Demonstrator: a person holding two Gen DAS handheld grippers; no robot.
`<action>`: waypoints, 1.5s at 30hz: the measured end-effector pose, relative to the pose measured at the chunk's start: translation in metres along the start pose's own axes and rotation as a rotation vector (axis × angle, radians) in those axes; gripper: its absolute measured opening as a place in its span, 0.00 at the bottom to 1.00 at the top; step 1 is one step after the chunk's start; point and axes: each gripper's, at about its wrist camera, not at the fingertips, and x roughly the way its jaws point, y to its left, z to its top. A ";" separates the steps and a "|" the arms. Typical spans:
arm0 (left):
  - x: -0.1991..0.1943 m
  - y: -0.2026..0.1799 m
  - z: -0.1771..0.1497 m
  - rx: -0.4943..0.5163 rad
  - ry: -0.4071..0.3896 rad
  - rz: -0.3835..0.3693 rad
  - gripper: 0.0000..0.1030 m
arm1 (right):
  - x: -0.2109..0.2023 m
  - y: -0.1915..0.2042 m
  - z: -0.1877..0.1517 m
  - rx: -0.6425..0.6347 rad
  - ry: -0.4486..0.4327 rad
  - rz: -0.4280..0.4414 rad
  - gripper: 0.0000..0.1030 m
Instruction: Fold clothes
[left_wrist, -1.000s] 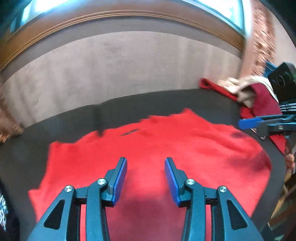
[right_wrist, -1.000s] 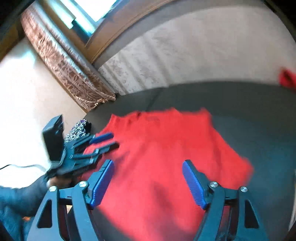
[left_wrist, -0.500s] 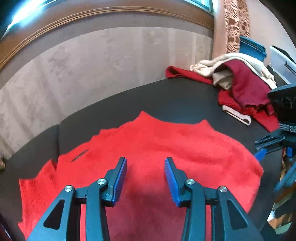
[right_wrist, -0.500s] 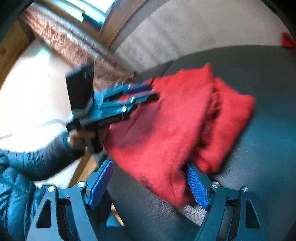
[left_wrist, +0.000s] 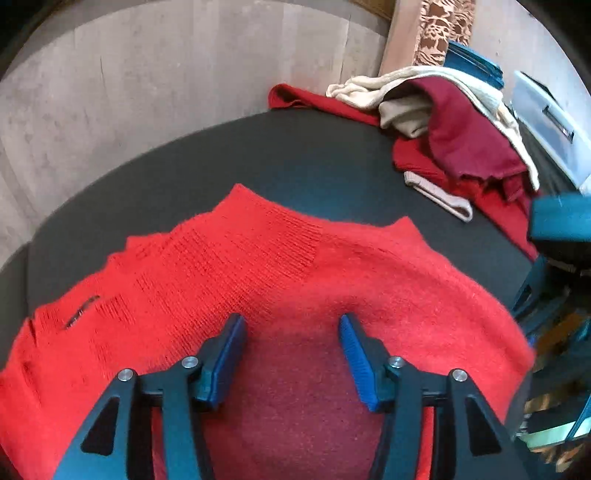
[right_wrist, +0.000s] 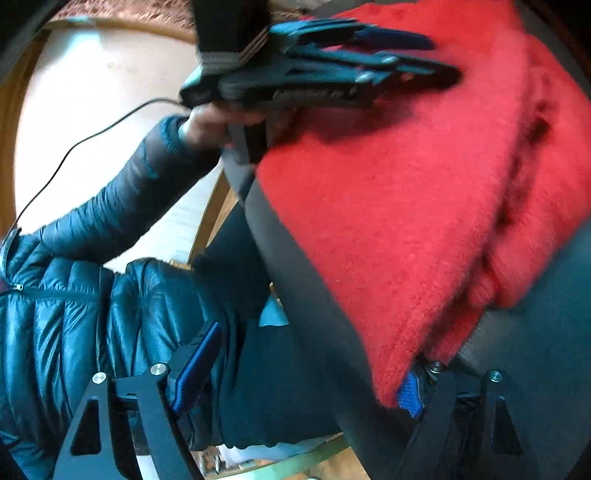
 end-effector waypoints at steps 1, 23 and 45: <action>0.000 -0.002 -0.001 0.007 -0.008 0.012 0.55 | -0.001 0.000 -0.002 0.002 -0.016 -0.001 0.81; -0.176 0.117 -0.158 -0.533 -0.231 0.182 0.53 | -0.046 0.067 0.082 -0.053 -0.599 -0.368 0.96; -0.226 0.119 -0.297 -0.564 -0.300 0.003 0.54 | 0.032 0.023 0.156 -0.003 -0.603 -0.658 1.00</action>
